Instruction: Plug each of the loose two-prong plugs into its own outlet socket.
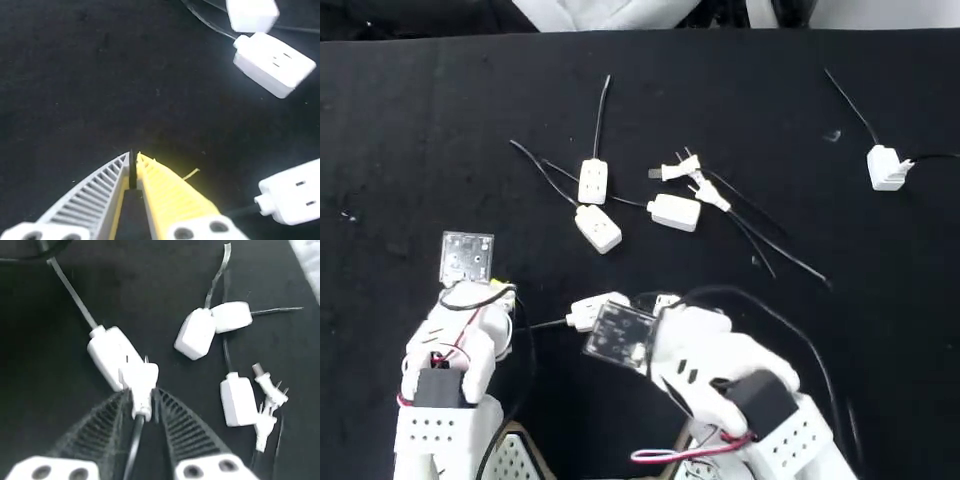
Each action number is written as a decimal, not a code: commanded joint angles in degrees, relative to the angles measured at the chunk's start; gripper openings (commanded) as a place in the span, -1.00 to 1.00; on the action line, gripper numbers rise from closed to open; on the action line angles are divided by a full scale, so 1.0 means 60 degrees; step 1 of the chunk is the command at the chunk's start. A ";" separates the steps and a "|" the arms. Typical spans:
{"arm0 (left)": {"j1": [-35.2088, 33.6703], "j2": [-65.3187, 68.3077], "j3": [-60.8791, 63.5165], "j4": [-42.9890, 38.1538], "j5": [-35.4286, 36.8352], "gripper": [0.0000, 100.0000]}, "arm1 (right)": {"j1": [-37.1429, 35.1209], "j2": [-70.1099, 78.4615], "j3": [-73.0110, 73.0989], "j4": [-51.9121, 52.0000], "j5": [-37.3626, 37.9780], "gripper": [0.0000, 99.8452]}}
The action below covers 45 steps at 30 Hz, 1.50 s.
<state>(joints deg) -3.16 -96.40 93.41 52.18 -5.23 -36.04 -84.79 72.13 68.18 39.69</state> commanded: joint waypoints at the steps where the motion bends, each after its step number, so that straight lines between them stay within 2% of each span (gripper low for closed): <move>1: 0.0154 -0.0029 -0.0110 -0.0059 -0.0059 -0.94 | -0.0059 0.1736 -0.1663 0.0059 0.0190 -0.98; 4: -0.0212 -0.0015 -0.0242 -0.0044 -0.0059 -0.94 | -0.0073 0.3700 -0.3245 0.0352 0.0220 -0.98; 7: -0.1179 -0.0015 -0.0623 0.0498 -0.0132 -0.94 | -0.0073 0.5531 -0.4696 0.0894 0.0308 -0.98; 11: -0.2381 -0.0015 -0.0608 0.1245 -0.0777 -0.94 | -0.0073 0.7524 -0.5912 0.1114 0.1905 -0.98; 14: -0.2454 -0.0073 -0.0330 0.1597 -0.0806 -0.94 | -0.0088 0.8799 -0.6484 0.1128 0.3370 -0.98; 17: -0.2513 -0.0073 -0.0227 0.1612 -0.0864 -0.94 | -0.0073 0.9971 -0.7026 0.1172 0.4000 -0.98; 27: -0.2527 -0.0073 -0.0022 0.1597 -0.0894 -0.94 | -0.0132 1.2564 -0.8916 0.1187 0.4381 -0.98; 35: -0.2527 -0.0073 -0.0022 0.1597 -0.0894 -0.94 | -0.0894 1.3399 -0.9575 0.1744 0.4484 -0.98; 45: -0.2527 -0.0073 -0.0022 0.1626 -0.0894 -0.94 | -0.0908 1.4015 -0.9780 0.1802 0.4484 -0.98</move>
<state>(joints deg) -17.76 -96.48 93.85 61.85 -10.33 -40.88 -0.92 16.22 79.08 65.98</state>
